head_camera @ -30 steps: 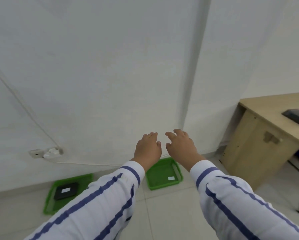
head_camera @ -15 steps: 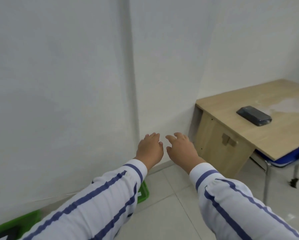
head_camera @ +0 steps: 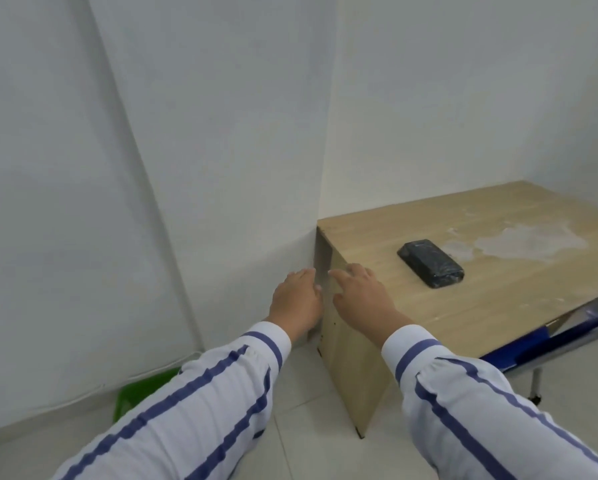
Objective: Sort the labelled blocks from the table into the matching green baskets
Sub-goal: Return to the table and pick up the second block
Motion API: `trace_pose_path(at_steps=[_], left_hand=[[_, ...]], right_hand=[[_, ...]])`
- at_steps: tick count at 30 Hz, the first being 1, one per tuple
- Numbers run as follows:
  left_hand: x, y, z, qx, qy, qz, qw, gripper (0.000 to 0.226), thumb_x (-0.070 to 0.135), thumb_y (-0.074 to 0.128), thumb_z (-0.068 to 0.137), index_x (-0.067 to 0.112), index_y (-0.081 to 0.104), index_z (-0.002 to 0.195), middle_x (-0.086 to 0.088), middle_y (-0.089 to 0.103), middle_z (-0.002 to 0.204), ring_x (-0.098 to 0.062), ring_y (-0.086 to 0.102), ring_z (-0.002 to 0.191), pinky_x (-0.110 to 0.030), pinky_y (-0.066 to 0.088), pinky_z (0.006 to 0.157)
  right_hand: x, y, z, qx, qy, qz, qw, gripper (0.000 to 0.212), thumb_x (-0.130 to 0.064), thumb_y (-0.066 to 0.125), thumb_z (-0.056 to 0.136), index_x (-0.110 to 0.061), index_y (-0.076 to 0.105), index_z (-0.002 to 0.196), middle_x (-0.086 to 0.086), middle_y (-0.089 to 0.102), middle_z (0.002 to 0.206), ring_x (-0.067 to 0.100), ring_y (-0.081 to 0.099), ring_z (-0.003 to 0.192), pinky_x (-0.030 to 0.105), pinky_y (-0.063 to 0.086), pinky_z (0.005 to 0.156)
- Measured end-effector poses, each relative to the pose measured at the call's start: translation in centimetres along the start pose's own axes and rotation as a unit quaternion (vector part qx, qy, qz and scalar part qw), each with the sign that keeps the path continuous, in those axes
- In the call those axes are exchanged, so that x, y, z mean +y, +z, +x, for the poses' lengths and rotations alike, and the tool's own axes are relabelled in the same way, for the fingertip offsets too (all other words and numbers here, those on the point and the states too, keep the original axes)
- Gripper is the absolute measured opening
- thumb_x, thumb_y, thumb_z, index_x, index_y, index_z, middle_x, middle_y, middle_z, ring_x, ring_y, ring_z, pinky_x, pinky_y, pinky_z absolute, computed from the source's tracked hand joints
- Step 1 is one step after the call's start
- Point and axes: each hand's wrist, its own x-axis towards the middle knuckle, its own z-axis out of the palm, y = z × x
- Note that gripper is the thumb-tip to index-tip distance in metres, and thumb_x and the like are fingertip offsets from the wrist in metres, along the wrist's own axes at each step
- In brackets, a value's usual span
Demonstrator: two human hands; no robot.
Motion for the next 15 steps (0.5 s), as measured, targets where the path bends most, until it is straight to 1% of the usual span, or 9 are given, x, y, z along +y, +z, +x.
trace_pose_path(at_steps=[3,5,8,9,11,12,15], left_hand=[[3.5,3.4,1.0,-0.013,-0.020,-0.017,1.000,0.046,0.027,0.032,0.096,0.015,0.035,0.140,-0.009,0.039,0.147,-0.028,0.038,0.133,-0.044,0.034,0.110],[5.2,5.2,2.0,-0.021,-0.027,-0.020,0.999,0.046,0.026,0.032,0.095,0.014,0.036,0.139,-0.010,0.040,0.146,-0.028,0.038,0.133,-0.045,0.034,0.109],[6.9,7.6,4.1,-0.032,-0.043,-0.023,0.998,0.047,0.026,0.032,0.096,0.015,0.032,0.142,-0.008,0.033,0.151,-0.028,0.030,0.139,-0.043,0.028,0.114],[7.4,8.4,5.1,-0.032,-0.045,-0.022,0.998,0.047,0.025,0.032,0.096,0.015,0.032,0.142,-0.007,0.033,0.151,-0.027,0.029,0.139,-0.041,0.027,0.114],[8.3,10.0,7.3,-0.028,-0.037,-0.017,0.999,0.044,0.023,0.032,0.095,0.013,0.037,0.138,-0.008,0.039,0.147,-0.027,0.033,0.136,-0.038,0.027,0.111],[8.9,10.8,8.5,-0.030,-0.034,-0.018,0.999,0.044,0.022,0.032,0.095,0.012,0.037,0.137,-0.009,0.040,0.146,-0.027,0.034,0.135,-0.039,0.028,0.110],[10.9,13.2,12.3,-0.045,-0.042,-0.032,0.998,0.047,0.026,0.031,0.096,0.014,0.032,0.141,-0.007,0.035,0.150,-0.027,0.029,0.139,-0.043,0.027,0.113]], right_hand=[[5.1,-0.8,0.9,-0.007,-0.001,0.009,1.000,0.051,-0.019,0.048,0.089,-0.023,0.038,0.139,0.013,0.039,0.142,0.032,0.033,0.131,0.043,0.036,0.104],[8.0,-0.6,1.7,-0.017,0.003,0.015,1.000,0.052,-0.019,0.048,0.089,-0.023,0.038,0.140,0.013,0.037,0.144,0.031,0.032,0.132,0.043,0.035,0.104],[11.9,0.0,3.3,-0.049,0.004,0.016,0.999,0.052,-0.020,0.047,0.089,-0.023,0.038,0.140,0.012,0.035,0.147,0.031,0.029,0.134,0.044,0.033,0.106],[13.1,0.2,4.0,-0.056,0.003,0.013,0.998,0.052,-0.021,0.047,0.089,-0.023,0.038,0.140,0.012,0.034,0.147,0.030,0.029,0.134,0.044,0.033,0.106],[15.5,0.4,5.7,-0.059,0.003,0.007,0.998,0.051,-0.023,0.047,0.090,-0.024,0.038,0.140,0.011,0.034,0.147,0.030,0.029,0.134,0.044,0.033,0.106],[16.7,0.5,6.5,-0.060,0.005,0.003,0.998,0.051,-0.023,0.047,0.090,-0.025,0.037,0.140,0.011,0.034,0.147,0.030,0.030,0.134,0.044,0.034,0.106],[20.2,0.4,9.0,-0.071,0.013,-0.009,0.997,0.050,-0.024,0.047,0.092,-0.025,0.036,0.140,0.010,0.033,0.148,0.030,0.028,0.135,0.045,0.035,0.104]])
